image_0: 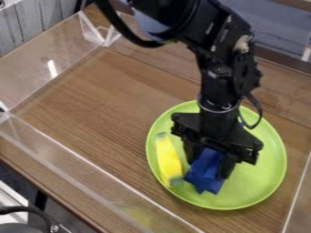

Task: Remove the blue object from inside the green plate and put it on the table

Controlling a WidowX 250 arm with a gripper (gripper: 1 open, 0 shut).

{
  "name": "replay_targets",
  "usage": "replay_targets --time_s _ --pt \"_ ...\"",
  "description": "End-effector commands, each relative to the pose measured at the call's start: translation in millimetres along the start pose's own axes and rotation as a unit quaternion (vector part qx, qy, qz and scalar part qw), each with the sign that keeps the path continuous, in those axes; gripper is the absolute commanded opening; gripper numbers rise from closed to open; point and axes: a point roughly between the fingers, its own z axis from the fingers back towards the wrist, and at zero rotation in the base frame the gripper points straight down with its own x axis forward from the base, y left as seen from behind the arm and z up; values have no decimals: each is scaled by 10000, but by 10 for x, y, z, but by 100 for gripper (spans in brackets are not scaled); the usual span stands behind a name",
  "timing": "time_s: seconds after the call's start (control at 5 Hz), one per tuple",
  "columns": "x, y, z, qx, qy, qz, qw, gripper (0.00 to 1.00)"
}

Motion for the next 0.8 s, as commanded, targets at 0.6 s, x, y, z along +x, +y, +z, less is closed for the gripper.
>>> replay_targets --time_s 0.6 --pt "312 259 982 333 -545 -35 9980 0"
